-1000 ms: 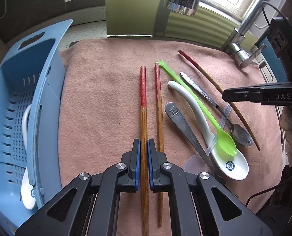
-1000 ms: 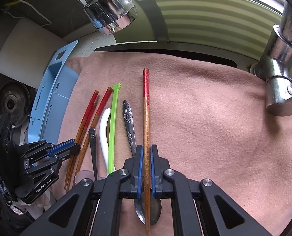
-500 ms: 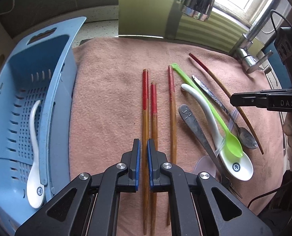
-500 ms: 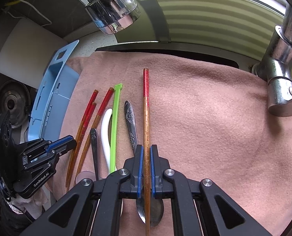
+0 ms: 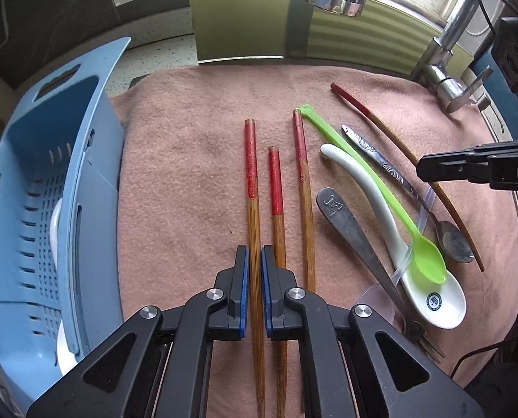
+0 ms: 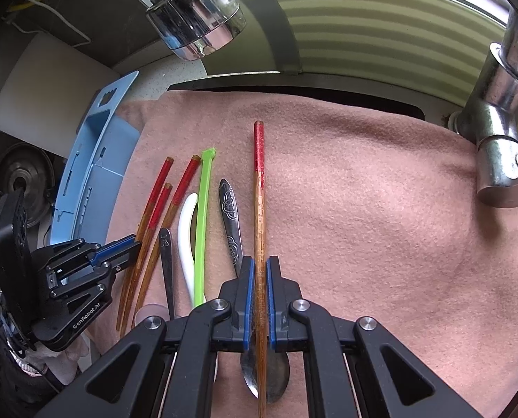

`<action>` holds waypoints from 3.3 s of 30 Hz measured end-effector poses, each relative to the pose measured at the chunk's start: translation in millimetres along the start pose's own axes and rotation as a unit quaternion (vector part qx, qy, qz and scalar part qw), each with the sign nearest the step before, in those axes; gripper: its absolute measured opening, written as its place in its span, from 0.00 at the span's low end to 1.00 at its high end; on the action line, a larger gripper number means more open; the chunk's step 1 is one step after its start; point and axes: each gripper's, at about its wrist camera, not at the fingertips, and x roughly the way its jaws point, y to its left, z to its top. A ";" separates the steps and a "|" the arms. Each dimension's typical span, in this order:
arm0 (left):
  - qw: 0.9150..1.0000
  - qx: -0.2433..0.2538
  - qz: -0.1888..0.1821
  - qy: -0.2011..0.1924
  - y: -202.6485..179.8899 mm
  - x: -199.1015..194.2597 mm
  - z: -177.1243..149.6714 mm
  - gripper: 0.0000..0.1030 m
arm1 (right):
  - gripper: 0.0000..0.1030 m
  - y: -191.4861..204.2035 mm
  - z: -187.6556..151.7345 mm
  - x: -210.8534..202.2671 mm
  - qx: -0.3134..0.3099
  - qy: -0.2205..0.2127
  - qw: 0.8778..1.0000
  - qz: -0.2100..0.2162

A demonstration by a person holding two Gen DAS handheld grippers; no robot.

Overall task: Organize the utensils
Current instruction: 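Lift both red-tipped chopsticks and carry them toward the blue basket, then lower both chopsticks into the blue basket and open both tools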

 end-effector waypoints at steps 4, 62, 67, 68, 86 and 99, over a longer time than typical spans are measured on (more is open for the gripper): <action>1.000 0.002 0.000 -0.001 0.3 -0.4 0.0 0.06 | 0.06 0.4 2.6 6.3 0.000 0.006 1.000 -0.003; 0.989 -0.090 -0.022 -0.116 111.2 -120.8 -27.4 0.05 | 0.06 178.0 3.8 -29.5 -0.004 -0.076 0.990 0.115; 0.987 -0.107 -0.008 -0.116 146.6 -120.1 -35.5 0.05 | 0.06 208.4 11.7 -10.7 0.000 -0.072 0.991 0.117; 0.987 -0.110 -0.006 -0.116 152.5 -118.6 -36.1 0.05 | 0.06 213.0 13.9 -6.2 0.003 -0.071 0.991 0.117; 0.987 -0.130 -0.011 -0.096 201.9 -79.7 -15.1 0.05 | 0.06 245.2 43.1 66.4 0.049 -0.050 0.993 0.094; 0.991 -0.117 0.000 -0.065 210.8 -55.3 -7.7 0.07 | 0.08 249.6 56.2 80.4 0.040 -0.034 0.997 0.062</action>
